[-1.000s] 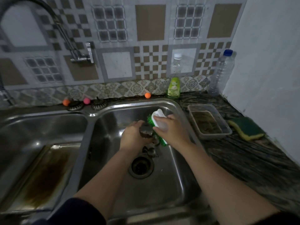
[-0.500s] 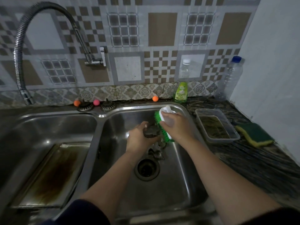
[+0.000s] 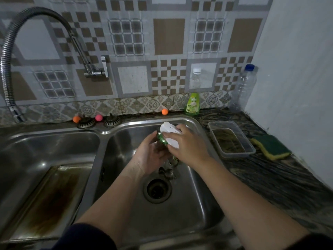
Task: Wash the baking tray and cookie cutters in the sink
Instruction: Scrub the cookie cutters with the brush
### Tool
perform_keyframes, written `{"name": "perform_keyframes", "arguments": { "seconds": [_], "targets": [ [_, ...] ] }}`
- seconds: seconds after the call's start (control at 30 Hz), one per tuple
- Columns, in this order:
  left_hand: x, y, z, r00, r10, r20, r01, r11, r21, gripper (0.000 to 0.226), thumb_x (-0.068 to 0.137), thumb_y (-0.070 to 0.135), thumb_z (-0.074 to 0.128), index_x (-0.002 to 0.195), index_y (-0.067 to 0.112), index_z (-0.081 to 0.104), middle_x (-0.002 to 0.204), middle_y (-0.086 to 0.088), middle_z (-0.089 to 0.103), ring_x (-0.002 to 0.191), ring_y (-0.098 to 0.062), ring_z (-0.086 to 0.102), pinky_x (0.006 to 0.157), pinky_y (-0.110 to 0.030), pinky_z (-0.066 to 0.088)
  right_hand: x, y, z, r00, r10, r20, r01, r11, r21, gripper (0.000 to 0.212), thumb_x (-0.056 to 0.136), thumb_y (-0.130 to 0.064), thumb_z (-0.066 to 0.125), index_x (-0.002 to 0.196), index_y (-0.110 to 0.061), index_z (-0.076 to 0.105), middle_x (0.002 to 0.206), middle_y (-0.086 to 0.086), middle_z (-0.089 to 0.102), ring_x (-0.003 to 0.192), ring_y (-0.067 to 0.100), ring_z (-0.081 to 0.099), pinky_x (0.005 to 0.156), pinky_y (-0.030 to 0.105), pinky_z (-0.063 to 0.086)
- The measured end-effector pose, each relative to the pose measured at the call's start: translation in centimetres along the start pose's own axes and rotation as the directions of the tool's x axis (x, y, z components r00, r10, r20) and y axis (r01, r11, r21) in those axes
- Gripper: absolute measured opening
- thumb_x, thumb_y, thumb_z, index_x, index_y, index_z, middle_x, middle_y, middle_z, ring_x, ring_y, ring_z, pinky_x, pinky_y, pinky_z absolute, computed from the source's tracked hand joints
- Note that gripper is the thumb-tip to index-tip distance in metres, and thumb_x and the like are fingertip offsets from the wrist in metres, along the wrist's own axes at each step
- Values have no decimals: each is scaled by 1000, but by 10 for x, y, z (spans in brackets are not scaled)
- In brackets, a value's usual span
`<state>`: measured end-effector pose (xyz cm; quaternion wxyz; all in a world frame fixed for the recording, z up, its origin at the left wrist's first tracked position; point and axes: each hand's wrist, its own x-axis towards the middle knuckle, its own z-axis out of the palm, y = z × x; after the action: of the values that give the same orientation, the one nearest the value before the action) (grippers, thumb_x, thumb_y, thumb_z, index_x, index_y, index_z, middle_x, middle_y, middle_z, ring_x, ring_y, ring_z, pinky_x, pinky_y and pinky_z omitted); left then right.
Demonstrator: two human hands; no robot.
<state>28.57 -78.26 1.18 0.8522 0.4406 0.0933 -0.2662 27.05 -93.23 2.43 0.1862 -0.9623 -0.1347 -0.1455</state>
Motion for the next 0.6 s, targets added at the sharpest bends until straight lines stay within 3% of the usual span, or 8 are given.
{"name": "perform_keyframes", "arguments": {
  "seconds": [0.17, 0.37, 0.47, 0.6],
  "targets": [
    [1, 3, -9, 995, 28, -98, -25, 999, 25, 60, 92, 52, 48, 125, 2, 57, 118, -17, 65, 115, -29, 59, 107, -39, 39, -10, 5, -8, 985, -35, 168, 40, 999, -27, 42, 88, -45, 59, 130, -46, 53, 126, -2, 45, 112, 18, 52, 82, 33, 48],
    [-1, 6, -12, 994, 25, -106, -20, 999, 46, 64, 88, 53, 55, 125, 2, 56, 121, -18, 64, 114, -30, 61, 103, -40, 44, -3, 1, -14, 998, -4, 63, 3, 1000, 20, 43, 88, -42, 61, 130, -43, 54, 131, -5, 44, 120, 15, 45, 86, 31, 45],
    [-2, 6, -6, 993, -3, -114, 6, 1000, 28, 64, 88, 53, 55, 126, 2, 57, 124, -17, 63, 115, -28, 60, 91, -36, 50, -1, -9, -8, 990, -19, 142, 19, 1000, 0, 40, 89, -42, 57, 129, -45, 54, 123, -4, 44, 112, 18, 51, 81, 33, 48],
    [-9, 5, -11, 986, 0, -167, -2, 1000, -8, 58, 90, 50, 54, 117, -2, 58, 119, -20, 64, 111, -30, 61, 103, -39, 44, -5, 0, -18, 972, 2, 233, 4, 1000, -24, 42, 88, -45, 57, 130, -45, 53, 118, -4, 45, 105, 17, 54, 75, 30, 43]
  ]
}}
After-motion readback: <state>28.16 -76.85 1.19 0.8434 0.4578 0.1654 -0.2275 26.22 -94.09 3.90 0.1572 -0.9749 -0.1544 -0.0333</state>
